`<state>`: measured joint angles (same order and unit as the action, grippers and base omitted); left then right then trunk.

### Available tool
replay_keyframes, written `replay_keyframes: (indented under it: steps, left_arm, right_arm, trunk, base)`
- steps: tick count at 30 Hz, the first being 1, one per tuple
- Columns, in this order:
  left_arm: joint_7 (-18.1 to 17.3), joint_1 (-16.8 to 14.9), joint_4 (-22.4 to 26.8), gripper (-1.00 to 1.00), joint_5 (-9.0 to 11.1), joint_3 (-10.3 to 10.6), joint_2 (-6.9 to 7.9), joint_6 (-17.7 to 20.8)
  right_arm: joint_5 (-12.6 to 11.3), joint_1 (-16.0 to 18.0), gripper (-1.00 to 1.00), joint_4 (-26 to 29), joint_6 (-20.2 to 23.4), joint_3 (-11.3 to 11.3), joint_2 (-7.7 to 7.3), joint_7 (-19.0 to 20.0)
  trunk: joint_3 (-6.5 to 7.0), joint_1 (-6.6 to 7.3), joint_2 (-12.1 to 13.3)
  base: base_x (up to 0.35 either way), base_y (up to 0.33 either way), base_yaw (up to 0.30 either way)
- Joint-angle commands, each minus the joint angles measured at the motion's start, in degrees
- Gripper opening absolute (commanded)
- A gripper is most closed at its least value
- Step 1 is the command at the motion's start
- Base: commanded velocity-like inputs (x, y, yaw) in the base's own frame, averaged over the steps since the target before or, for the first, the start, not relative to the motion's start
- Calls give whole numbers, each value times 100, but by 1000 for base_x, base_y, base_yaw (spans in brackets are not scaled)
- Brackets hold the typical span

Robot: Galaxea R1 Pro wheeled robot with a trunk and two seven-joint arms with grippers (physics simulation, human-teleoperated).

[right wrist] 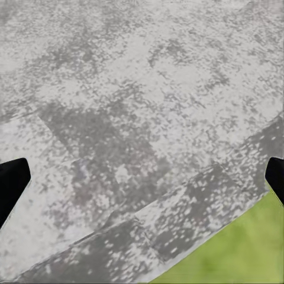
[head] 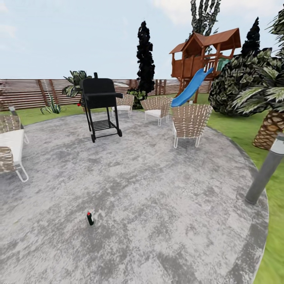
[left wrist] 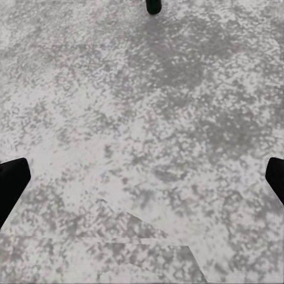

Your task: In the garden, pick up the pesticide atomizer on the floor and spray pesticide onto both trees until each tree trunk is fully covered.

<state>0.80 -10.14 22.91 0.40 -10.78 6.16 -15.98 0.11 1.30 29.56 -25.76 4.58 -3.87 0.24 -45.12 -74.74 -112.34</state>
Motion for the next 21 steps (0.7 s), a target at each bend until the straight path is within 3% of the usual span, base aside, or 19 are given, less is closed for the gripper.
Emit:
replay_keyframes:
  steps: [1,21]
  left_arm:
    - [8,-5,-6,100,4,-3,-1,-26]
    - [8,-5,-6,100,4,-3,-1,-37]
  right_arm:
    - [0,2,100,-3,-17,8,1,3]
    - [-1,2,100,-3,-17,8,1,3]
  trunk:
    - [-5,-2,-2]
    - [-5,-2,-2]
  base:
    - [298,-119,278]
    - [292,-132,278]
